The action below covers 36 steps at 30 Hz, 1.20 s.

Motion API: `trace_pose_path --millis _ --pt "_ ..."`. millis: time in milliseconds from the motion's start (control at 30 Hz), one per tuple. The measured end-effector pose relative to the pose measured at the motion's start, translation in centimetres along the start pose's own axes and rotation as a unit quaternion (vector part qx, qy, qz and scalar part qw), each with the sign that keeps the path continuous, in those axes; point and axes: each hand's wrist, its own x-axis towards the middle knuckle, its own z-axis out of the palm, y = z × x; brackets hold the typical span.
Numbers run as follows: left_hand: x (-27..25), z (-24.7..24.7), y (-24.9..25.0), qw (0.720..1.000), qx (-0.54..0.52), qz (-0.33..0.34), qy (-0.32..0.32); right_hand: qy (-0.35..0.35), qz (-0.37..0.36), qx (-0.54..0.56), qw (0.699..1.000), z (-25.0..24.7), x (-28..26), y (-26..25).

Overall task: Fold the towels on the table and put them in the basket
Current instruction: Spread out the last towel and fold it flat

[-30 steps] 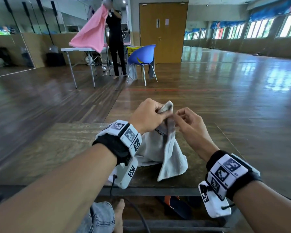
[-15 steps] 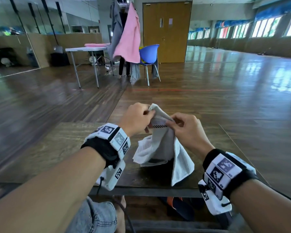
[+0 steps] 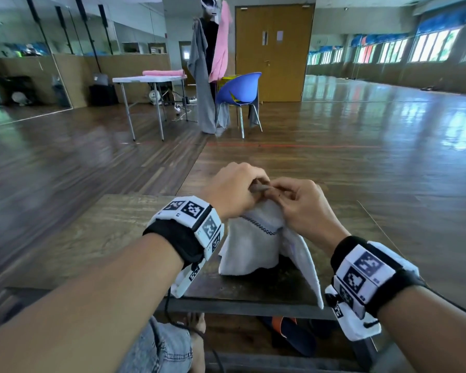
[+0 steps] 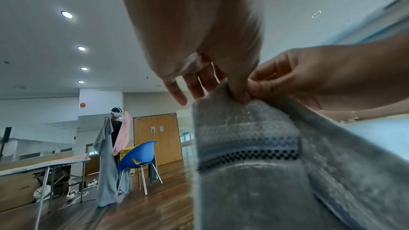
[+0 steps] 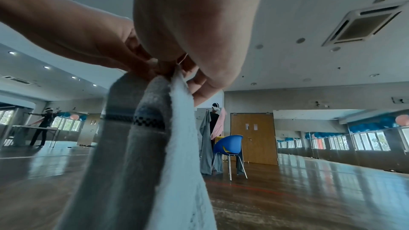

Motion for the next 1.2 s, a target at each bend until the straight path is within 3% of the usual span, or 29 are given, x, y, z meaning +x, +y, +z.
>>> trace_pose_path --millis 100,233,333,400,467,533,600,667,733,867,1000,1100,1200 --pt "0.6 -0.4 -0.3 0.998 0.010 -0.013 0.053 0.015 0.013 -0.125 0.992 -0.6 -0.3 1.0" --pt "0.9 -1.1 -1.5 0.987 -0.005 -0.029 0.160 -0.083 0.142 -0.259 0.952 -2.1 -1.0 4.6" --pt "0.6 -1.5 -4.1 0.977 -0.027 -0.098 0.190 -0.049 0.136 -0.204 0.968 -4.3 -1.3 7.8" --pt "0.3 -1.1 -6.0 0.968 -0.043 -0.172 0.178 0.000 0.086 -0.074 0.994 -5.5 -1.6 8.9" --pt "-0.1 -0.2 -7.8 0.961 -0.068 -0.237 0.128 0.016 0.089 0.036 0.995 -5.7 -1.4 9.3" --pt "-0.5 1.3 -9.2 0.958 -0.078 -0.276 0.002 -0.034 0.167 0.056 0.984 -5.8 -1.0 9.9" --pt "-0.9 3.4 -9.9 0.946 -0.018 -0.269 -0.182 -0.175 0.251 -0.012 0.952 -5.6 -0.7 11.0" --pt "-1.0 5.8 -10.4 0.932 0.012 -0.236 -0.274 -0.299 0.227 -0.133 0.917 -4.9 -0.5 12.2" --pt "-1.2 8.0 -11.0 0.934 -0.017 -0.210 -0.290 -0.320 0.176 -0.200 0.909 -3.2 -0.2 13.4" --pt "-1.2 12.6 -11.9 0.932 -0.014 -0.186 -0.310 -0.332 0.133 -0.157 0.921 1.6 0.6 15.0" --pt "0.8 15.0 -12.5 0.937 -0.007 -0.155 -0.314 -0.377 0.132 -0.202 0.894 5.5 2.6 16.5" --pt "4.9 14.3 -14.0 0.950 0.004 -0.160 -0.267 -0.324 0.117 -0.218 0.913 6.0 6.7 16.9" --pt "9.9 11.9 -16.4 0.978 0.087 -0.151 -0.115 -0.120 0.116 -0.172 0.971 4.3 11.9 18.0"
